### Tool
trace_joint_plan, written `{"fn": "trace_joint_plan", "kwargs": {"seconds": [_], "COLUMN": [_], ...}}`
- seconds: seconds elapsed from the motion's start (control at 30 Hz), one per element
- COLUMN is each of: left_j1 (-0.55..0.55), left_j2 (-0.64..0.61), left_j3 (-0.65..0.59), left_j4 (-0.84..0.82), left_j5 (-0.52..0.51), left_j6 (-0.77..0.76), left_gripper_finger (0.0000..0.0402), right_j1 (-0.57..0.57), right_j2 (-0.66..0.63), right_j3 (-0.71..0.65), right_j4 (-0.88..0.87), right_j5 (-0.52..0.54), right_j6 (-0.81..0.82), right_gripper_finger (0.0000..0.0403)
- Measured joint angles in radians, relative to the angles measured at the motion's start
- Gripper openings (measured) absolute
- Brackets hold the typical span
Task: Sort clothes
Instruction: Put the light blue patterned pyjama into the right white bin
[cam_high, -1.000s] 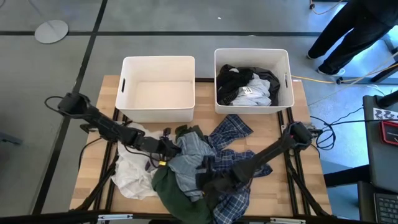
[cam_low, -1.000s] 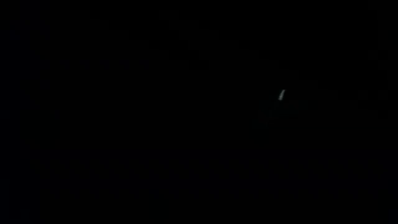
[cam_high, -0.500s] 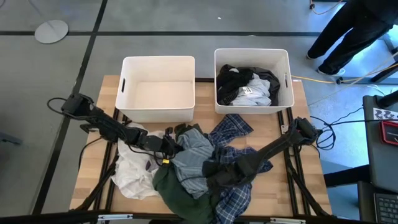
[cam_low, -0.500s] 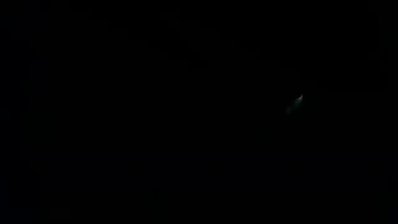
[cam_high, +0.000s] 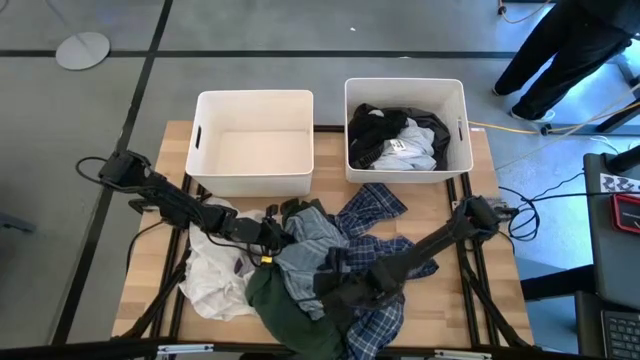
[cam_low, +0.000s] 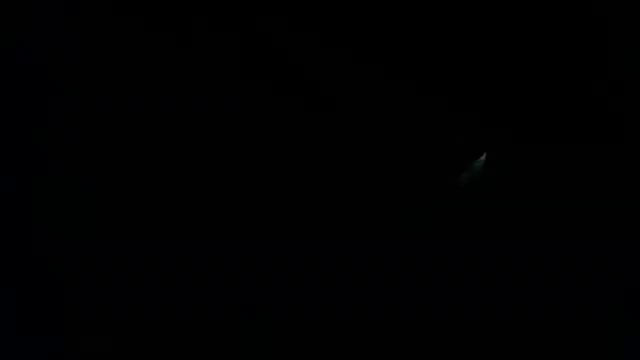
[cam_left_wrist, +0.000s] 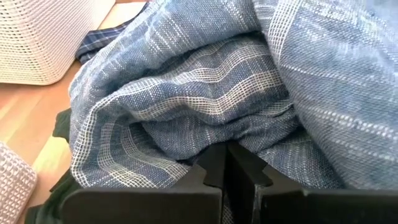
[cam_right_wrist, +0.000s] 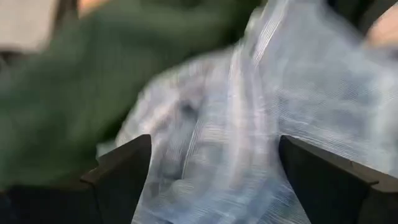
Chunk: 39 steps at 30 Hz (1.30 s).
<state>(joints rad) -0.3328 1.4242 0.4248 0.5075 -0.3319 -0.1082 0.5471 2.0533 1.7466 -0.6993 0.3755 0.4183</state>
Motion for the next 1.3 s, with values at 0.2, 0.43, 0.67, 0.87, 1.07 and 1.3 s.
{"fn": "trace_joint_plan", "kwargs": {"seconds": [0.2, 0.43, 0.67, 0.87, 1.07, 1.3], "left_j1": [0.000, 0.000, 0.000, 0.000, 0.000, 0.000], "left_j2": [0.000, 0.000, 0.000, 0.000, 0.000, 0.000], "left_j3": [0.000, 0.000, 0.000, 0.000, 0.000, 0.000], "left_j4": [0.000, 0.001, 0.001, 0.002, 0.002, 0.002], "left_j5": [0.000, 0.000, 0.014, 0.015, 0.015, 0.015], "left_j6": [0.003, 0.003, 0.003, 0.003, 0.003, 0.003], "left_gripper_finger": [0.0001, 0.0001, 0.0001, 0.0001, 0.0001, 0.0001], "right_j1": [-0.003, -0.007, -0.042, -0.076, -0.128, -0.142], "right_j2": [0.046, 0.046, 0.059, 0.060, 0.060, 0.060], "right_j3": [-0.001, -0.001, -0.010, -0.040, -0.071, -0.074], "right_j4": [-0.083, -0.088, -0.089, -0.091, -0.080, -0.087], "right_j5": [-0.096, -0.077, -0.082, -0.107, -0.107, -0.099], "right_j6": [-0.022, -0.106, -0.113, -0.150, -0.189, -0.212], "right_gripper_finger": [0.0355, 0.0355, 0.0355, 0.0325, 0.0243, 0.0102]}}
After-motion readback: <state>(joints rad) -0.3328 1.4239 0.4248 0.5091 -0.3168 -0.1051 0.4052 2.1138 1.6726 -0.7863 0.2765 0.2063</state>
